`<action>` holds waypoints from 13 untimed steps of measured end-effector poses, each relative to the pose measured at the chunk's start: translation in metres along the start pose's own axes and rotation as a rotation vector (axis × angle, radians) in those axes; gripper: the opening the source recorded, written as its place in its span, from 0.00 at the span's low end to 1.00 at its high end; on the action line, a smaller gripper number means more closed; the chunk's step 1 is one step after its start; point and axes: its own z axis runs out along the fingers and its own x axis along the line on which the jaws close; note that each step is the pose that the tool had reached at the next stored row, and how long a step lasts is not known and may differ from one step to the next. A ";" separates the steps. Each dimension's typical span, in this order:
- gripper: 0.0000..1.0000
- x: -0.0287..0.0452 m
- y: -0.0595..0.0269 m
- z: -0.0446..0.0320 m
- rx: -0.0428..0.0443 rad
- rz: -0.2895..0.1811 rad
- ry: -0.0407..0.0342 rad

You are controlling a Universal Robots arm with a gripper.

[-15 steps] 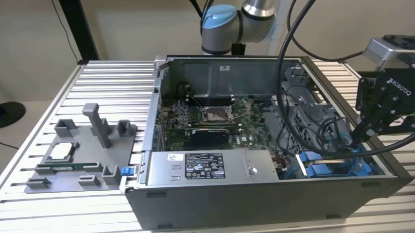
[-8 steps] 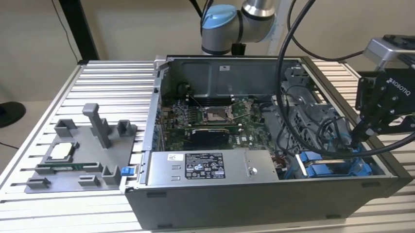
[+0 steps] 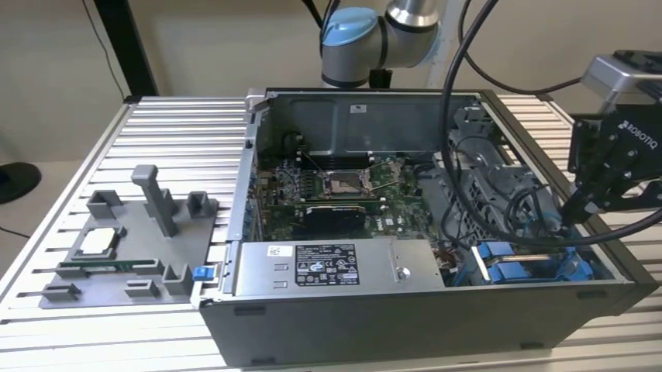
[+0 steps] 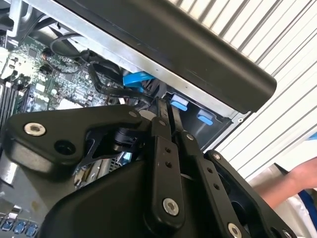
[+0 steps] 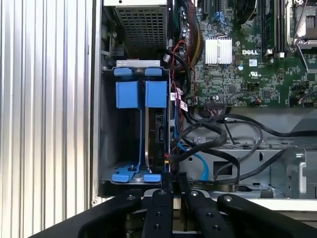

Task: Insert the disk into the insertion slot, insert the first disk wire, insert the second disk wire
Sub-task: 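Insert the second disk wire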

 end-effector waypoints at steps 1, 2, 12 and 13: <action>0.00 0.0000 0.0011 -0.0011 0.0000 0.000 0.0001; 0.00 0.0000 0.0027 -0.0018 0.0000 0.000 -0.0002; 0.00 0.0007 0.0194 -0.0094 0.0004 0.000 -0.0002; 0.00 0.0007 0.0207 -0.0100 0.0004 0.000 -0.0001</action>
